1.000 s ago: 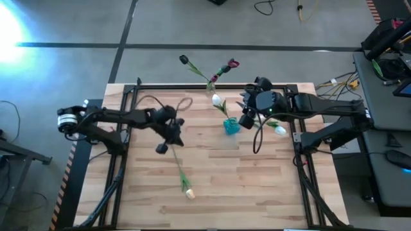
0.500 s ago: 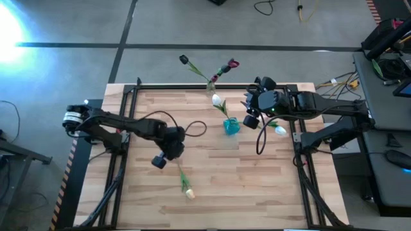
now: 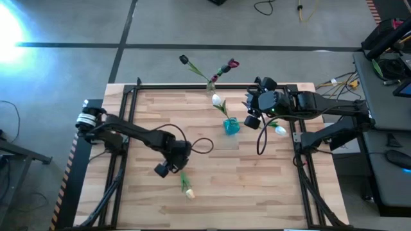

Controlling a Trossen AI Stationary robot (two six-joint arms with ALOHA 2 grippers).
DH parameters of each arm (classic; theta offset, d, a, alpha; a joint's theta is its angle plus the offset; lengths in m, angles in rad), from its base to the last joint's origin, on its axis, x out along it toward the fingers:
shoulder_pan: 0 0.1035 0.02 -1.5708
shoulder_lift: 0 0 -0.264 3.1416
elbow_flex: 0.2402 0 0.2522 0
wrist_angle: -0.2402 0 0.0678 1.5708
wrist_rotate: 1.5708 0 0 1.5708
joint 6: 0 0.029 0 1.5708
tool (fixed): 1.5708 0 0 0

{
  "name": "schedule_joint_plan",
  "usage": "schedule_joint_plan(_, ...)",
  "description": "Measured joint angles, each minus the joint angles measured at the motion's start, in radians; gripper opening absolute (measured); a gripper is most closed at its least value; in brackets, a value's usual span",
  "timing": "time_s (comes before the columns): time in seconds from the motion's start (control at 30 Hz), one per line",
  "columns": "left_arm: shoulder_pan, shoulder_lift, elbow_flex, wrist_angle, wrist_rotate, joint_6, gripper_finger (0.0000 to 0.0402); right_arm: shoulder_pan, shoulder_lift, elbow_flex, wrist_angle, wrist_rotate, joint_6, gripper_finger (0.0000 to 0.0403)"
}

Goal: Sort flowers into vase by color
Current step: Put the orange tulip into the blue vase

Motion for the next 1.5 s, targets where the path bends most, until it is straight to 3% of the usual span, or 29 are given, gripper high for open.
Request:
schedule_joint_plan(0.33, 0.001, 0.154, 0.100, -0.023, -0.028, 0.006, 0.0104, 0.000, 0.000, 0.000, -0.009, 0.000, -0.002, 0.0132)
schedule_joint_plan(0.47, 0.004, 0.166, 0.102, -0.015, 0.000, 0.007, 0.0043, 0.000, 0.000, -0.001, -0.021, 0.000, -0.003, 0.0132)
schedule_joint_plan(0.53, 0.004, 0.161, 0.100, -0.013, 0.002, -0.004, 0.0012, 0.000, 0.000, -0.001, -0.023, 0.000, -0.003, 0.0132)
schedule_joint_plan(0.7, 0.002, 0.117, 0.092, -0.028, 0.045, -0.041, 0.0004, 0.000, -0.009, -0.001, -0.043, 0.000, -0.008, 0.0132)
schedule_joint_plan(0.9, 0.057, -0.016, 0.093, 0.067, 0.083, -0.157, 0.0001, 0.000, -0.067, -0.001, -0.065, 0.000, 0.003, 0.0132)
schedule_joint_plan(1.03, 0.104, -0.107, 0.085, 0.342, 0.089, -0.269, 0.0001, 0.000, -0.126, -0.001, -0.064, 0.001, -0.002, 0.0132)
schedule_joint_plan(1.17, 0.150, -0.143, 0.044, 0.768, 0.073, -0.432, 0.0000, 0.000, -0.182, -0.001, -0.061, 0.002, -0.006, 0.0132)
schedule_joint_plan(1.33, 0.192, -0.129, -0.006, 1.246, -0.078, -0.518, 0.0000, 0.000, -0.235, -0.001, -0.052, 0.009, -0.012, 0.0132)
schedule_joint_plan(1.5, 0.197, -0.059, -0.008, 1.496, -0.161, -0.514, 0.0000, 0.000, -0.250, -0.001, -0.025, 0.010, -0.042, 0.0132)
